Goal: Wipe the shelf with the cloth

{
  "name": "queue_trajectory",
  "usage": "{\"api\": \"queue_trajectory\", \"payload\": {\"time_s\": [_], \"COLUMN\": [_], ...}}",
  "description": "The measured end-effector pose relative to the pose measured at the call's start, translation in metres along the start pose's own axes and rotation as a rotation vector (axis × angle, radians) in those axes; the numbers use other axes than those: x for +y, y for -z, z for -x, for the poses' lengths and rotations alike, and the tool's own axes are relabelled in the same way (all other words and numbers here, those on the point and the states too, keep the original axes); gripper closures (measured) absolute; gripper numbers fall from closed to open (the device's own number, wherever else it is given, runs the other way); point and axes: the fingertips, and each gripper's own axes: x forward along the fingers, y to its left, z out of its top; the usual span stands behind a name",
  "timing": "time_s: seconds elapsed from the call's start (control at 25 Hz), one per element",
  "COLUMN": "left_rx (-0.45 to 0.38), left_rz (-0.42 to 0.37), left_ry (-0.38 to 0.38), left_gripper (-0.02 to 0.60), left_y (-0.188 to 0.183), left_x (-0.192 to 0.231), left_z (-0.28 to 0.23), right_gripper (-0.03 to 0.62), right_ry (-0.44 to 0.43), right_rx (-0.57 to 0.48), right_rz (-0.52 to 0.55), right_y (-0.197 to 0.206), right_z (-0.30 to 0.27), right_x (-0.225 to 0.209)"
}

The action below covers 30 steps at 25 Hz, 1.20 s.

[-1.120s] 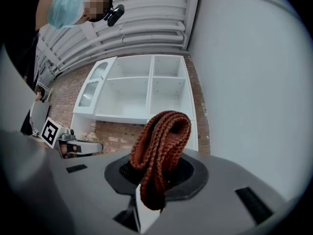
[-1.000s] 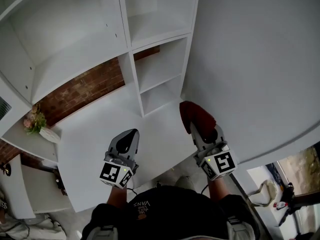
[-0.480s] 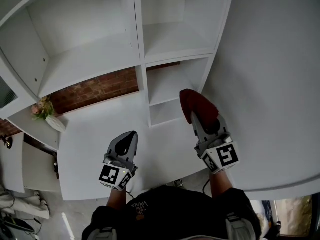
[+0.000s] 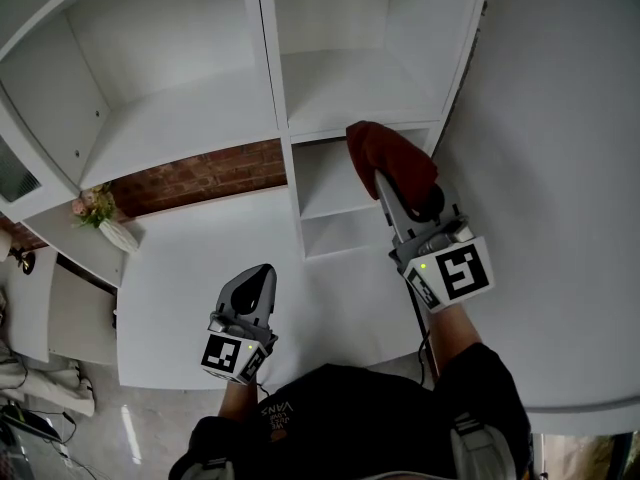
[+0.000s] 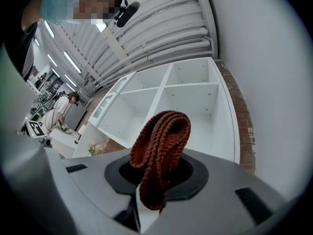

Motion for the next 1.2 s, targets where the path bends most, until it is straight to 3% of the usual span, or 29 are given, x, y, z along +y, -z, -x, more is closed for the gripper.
{"api": "queue_trajectory", "payload": {"time_s": [0.28,0.72,0.96,1.2], "left_rx": [0.001,0.01,0.006,0.004], "left_rz": [-0.021,-0.005,-0.003,0.012], "left_ry": [-0.036,-0.075,-0.089,-0.112], "left_gripper": [0.575,0.575,0.575,0.575], "left_y": [0.002,0.004,0.006,0.007], "left_x": [-0.001,0.014,0.025,0.039], "left_z": [-0.001,0.005,0.009,0.013], "right_gripper": [0.5,0.5,0.5,0.502], "right_ry": [-0.054,-0.117,-0.136,-0.182], "right_rx": [0.01,0.172,0.311,0.447], "right_rz": [0.082,0.177,0.183,0.097], "right_y": [-0.022,-0.026,-0.008,0.006], "right_z": [-0.051,-0.15,-0.201,-0.238], "right_x": [-0.015,-0.041,-0.055,-0.06]}}
